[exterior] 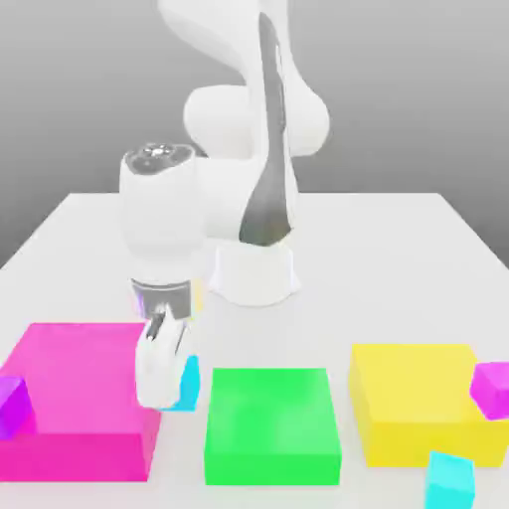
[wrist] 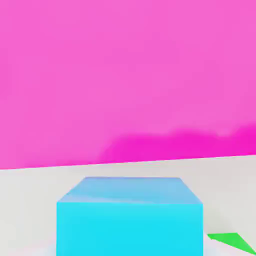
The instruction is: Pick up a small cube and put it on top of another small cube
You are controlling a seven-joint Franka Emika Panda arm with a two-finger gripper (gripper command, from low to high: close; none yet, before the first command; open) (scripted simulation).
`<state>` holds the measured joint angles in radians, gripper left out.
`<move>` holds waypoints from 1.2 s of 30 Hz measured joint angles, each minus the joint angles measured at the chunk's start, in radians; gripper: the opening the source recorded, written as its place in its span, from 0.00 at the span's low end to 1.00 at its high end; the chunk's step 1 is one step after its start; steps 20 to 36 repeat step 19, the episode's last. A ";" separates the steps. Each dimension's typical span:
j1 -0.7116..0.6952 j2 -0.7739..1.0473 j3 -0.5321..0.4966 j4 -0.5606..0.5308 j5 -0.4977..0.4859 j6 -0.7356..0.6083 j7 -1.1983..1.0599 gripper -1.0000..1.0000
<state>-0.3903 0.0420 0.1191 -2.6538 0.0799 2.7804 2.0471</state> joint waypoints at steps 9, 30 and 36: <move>-0.174 0.022 -0.070 0.323 -0.030 -0.340 -0.344 0.00; -0.222 0.143 -0.096 0.379 -0.082 -0.319 -0.425 1.00; -0.222 0.143 -0.096 0.379 -0.082 -0.319 -0.425 1.00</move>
